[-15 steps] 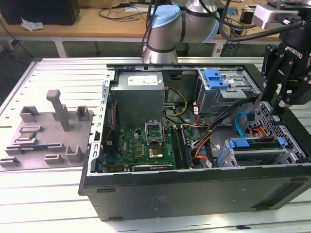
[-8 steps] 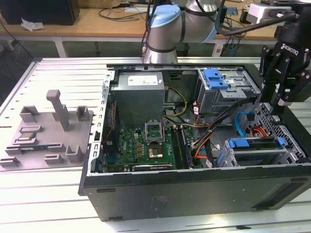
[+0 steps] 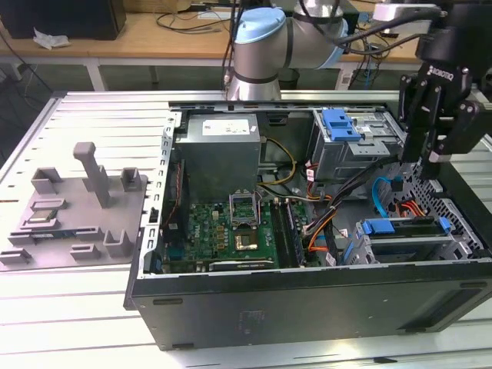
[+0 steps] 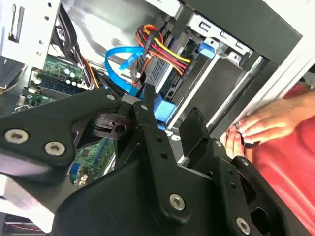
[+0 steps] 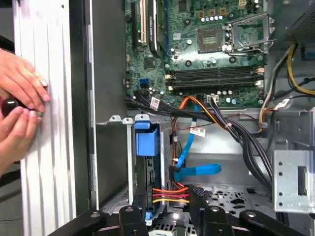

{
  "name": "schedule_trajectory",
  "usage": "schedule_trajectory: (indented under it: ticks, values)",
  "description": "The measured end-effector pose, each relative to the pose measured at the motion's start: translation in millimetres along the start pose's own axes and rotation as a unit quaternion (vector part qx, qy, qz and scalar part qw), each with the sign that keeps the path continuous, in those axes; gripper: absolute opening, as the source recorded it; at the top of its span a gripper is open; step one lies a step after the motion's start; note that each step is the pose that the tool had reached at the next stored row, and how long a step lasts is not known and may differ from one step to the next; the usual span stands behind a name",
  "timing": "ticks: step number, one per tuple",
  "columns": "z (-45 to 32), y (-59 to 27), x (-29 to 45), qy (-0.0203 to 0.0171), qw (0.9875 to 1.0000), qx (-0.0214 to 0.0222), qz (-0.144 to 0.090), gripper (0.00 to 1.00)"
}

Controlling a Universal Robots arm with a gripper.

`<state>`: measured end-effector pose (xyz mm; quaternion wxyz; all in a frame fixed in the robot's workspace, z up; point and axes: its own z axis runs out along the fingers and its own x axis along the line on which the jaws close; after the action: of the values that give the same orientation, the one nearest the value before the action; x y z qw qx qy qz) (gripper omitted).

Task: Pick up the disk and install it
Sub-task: 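Insert the second disk wire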

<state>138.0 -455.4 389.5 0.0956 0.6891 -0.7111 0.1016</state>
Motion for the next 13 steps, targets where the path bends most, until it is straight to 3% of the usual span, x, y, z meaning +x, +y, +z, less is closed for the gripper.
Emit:
schedule_trajectory:
  ticks: [9,10,13]
  values:
    - [0.5,13.5,-14.3,0.0366,0.9993,0.0013,-0.001,0.47]
    - [0.4,13.7,-15.9,0.0396,0.9992,0.0015,-0.001,0.40]
    - [0.4,14.0,-21.8,0.0478,0.9989,0.0018,-0.001,0.40]
